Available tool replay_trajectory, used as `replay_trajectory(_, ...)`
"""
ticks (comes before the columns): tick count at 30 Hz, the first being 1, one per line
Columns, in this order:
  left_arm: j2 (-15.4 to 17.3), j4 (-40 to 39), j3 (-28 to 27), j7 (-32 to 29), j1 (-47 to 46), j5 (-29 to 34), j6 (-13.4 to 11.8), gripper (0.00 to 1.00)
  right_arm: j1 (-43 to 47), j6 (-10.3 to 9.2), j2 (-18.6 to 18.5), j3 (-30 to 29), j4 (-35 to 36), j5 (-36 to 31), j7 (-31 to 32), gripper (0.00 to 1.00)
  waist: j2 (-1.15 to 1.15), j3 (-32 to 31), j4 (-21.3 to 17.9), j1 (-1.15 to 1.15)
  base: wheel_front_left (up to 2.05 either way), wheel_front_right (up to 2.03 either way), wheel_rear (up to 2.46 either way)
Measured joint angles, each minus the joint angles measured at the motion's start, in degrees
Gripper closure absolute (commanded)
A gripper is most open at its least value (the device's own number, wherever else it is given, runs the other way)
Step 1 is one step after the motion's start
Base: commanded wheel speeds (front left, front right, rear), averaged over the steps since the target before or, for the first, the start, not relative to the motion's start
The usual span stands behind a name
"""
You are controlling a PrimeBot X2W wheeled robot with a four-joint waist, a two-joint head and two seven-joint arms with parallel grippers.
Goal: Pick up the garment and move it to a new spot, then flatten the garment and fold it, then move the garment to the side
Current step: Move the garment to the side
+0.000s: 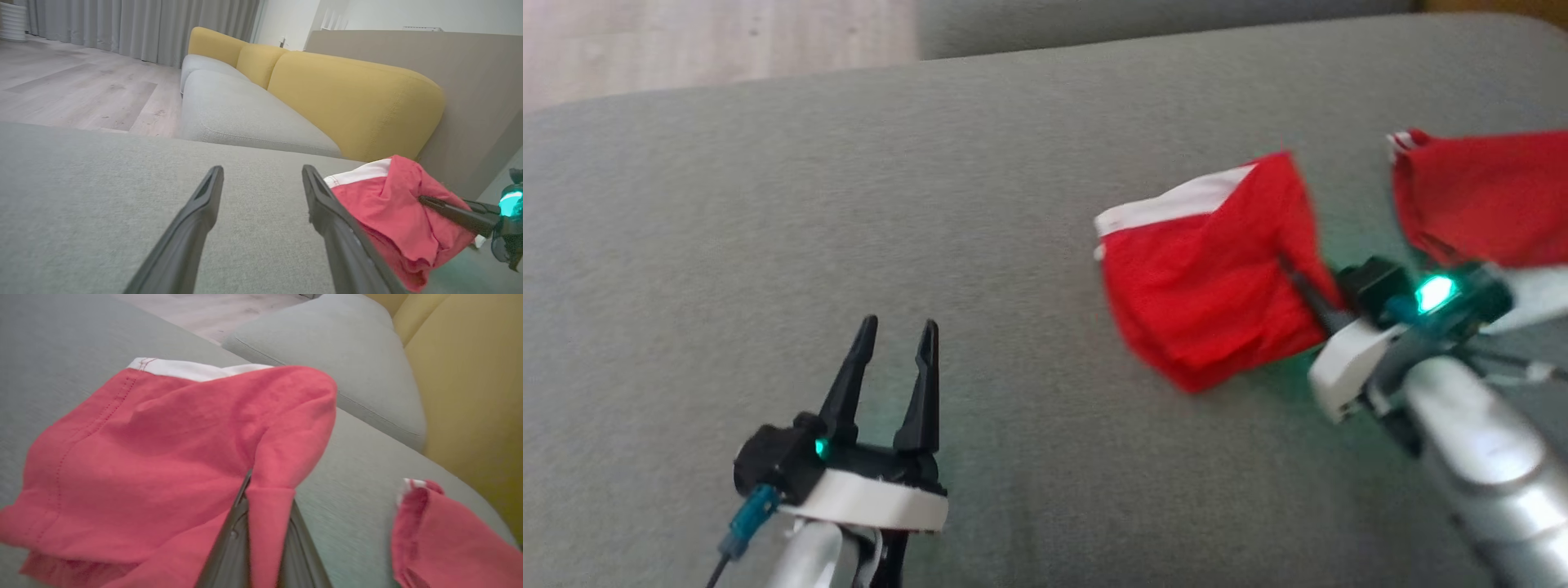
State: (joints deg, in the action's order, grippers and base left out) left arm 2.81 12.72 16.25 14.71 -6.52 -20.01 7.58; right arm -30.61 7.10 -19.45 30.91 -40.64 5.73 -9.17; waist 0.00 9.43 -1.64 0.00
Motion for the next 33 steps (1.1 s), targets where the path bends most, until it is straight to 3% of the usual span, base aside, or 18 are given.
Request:
replay_trajectory(11,-0.02,-0.19,0.46,0.00,-1.79,-0.10,0.00,0.00,-5.24,0.00,-17.17,1.53,6.09,2.37,5.35,1.00,0.00,3.73,-4.02,0.00,0.00,0.00,0.00)
replay_trajectory(15,-0.03,-0.20,0.55,0.00,-3.09,-0.09,0.00,0.00,-6.56,0.01,-21.31,-1.01,5.76,2.76,7.01,1.00,0.00,5.71,-4.17,0.00,0.00,0.00,0.00)
replay_trajectory(23,-0.07,-0.41,-0.20,0.00,-5.82,-0.08,0.00,0.00,-6.52,0.01,-22.70,-7.76,-0.18,2.68,11.81,1.00,0.00,9.01,-2.82,0.01,0.00,0.00,0.00)
replay_trajectory(33,-0.08,-0.37,-1.22,0.00,-5.85,0.92,0.00,0.00,-6.52,0.01,-19.42,-17.33,-5.27,-0.36,16.30,1.00,0.00,11.55,-1.29,0.00,0.00,0.00,0.00)
